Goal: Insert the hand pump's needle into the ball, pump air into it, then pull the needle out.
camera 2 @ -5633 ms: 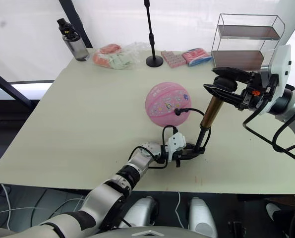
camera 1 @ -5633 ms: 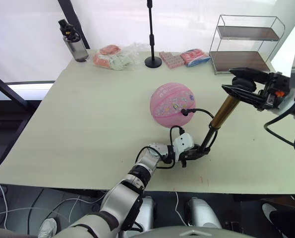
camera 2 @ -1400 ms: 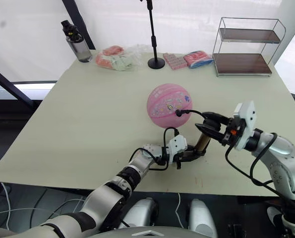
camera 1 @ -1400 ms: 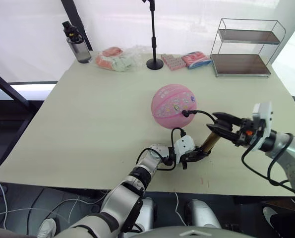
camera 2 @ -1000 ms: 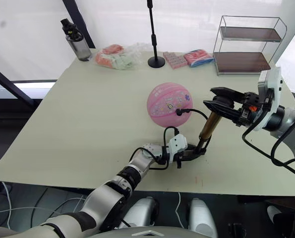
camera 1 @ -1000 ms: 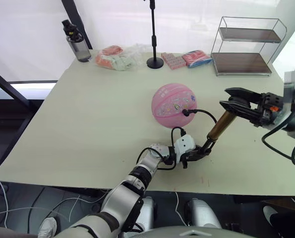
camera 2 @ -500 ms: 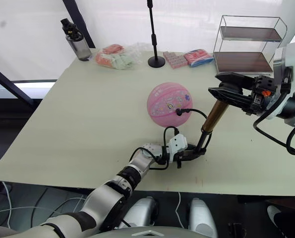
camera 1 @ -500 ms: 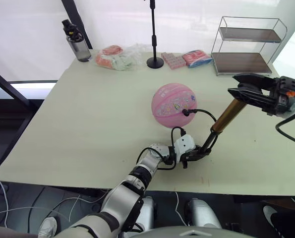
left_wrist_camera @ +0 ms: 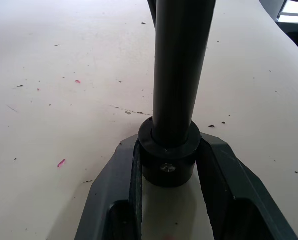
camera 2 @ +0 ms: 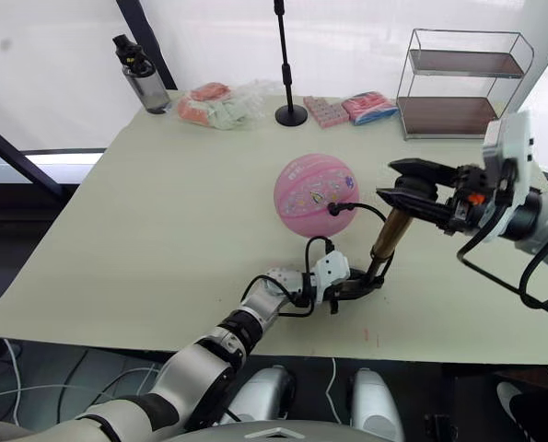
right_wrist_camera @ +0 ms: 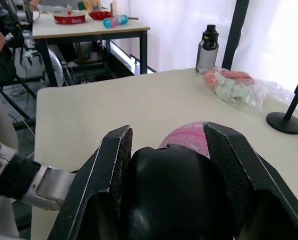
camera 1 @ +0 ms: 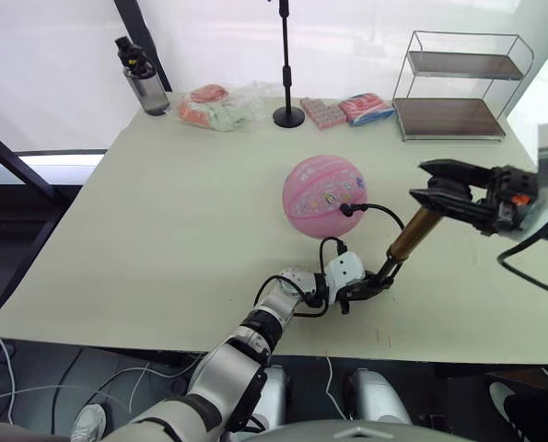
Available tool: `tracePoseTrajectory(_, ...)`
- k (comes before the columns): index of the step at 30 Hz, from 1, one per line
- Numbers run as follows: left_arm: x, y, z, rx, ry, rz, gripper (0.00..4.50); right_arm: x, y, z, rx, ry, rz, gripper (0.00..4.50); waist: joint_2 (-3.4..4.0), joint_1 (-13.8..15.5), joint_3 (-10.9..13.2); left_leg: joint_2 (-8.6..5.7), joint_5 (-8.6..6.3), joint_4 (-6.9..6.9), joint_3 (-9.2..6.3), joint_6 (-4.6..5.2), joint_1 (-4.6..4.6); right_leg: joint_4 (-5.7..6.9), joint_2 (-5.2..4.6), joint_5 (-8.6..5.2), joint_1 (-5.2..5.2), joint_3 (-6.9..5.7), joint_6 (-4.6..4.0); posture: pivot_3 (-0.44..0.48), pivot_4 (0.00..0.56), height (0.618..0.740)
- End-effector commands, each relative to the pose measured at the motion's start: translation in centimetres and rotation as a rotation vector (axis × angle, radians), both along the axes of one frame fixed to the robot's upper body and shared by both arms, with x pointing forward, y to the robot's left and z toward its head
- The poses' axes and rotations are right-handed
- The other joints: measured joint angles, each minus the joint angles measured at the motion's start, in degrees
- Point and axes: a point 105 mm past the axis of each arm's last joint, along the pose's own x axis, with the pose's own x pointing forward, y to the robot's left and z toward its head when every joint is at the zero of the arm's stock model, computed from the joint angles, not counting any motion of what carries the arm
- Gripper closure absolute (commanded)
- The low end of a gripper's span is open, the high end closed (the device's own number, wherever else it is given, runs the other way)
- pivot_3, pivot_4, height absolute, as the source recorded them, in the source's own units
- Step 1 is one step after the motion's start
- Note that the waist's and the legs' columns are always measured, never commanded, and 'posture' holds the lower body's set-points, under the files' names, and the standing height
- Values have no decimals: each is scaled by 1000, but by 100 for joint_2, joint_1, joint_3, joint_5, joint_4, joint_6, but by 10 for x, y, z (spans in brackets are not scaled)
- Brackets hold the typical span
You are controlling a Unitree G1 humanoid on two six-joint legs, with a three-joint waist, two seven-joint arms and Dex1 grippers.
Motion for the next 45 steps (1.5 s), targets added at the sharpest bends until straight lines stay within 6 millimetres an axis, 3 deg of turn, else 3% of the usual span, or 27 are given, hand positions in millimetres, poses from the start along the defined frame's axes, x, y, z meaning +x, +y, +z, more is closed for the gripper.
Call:
tracePoseTrajectory(1,-11,18,-37,108,114,48,3408,-1,11,-39,-46,90,16,2629,-9,1,-8,0,0,0,-1,0,1,0,0,0,3,-1,0,0,150,740)
tracePoseTrajectory(9,-12,15,-35,102,114,43,3408,-2,16,-104,-92,163,-21,2629,-27,3,-28,-2,-1,1,13,1,9,0,0,0,2,12,4,0,150,740)
tracePoseTrajectory(12,-12,14,-35,100,113,42,3408,-2,16,-115,-99,159,-36,2629,-26,2,-30,-2,-7,1,42,11,12,0,1,5,-7,44,16,0,150,740)
tracePoseTrajectory(15,-12,12,-34,97,114,39,3408,1,14,-112,-91,140,-47,2629,-29,2,-32,-2,-9,2,66,15,13,0,2,11,-16,68,24,0,150,740)
tracePoseTrajectory(18,-12,13,-35,95,116,41,3408,0,14,-98,-70,140,-21,2629,-30,6,-32,-1,-14,5,99,23,14,0,2,17,-28,100,35,0,150,740)
tracePoseTrajectory(23,-11,15,-36,100,118,44,3408,0,12,-55,-43,70,17,2629,-31,16,-30,-1,-34,14,170,58,2,-6,2,37,-60,173,66,0,150,740)
tracePoseTrajectory(30,-12,16,-37,104,121,44,3408,0,-1,9,-11,-22,30,2629,-23,14,-18,3,-83,101,299,138,-95,-4,-10,86,-168,294,139,0,150,740)
tracePoseTrajectory(45,-15,16,-39,101,127,36,3408,-9,-19,87,-4,-151,9,2629,-24,13,-18,9,-133,109,433,217,-101,-94,-150,177,-207,256,188,0,150,740)
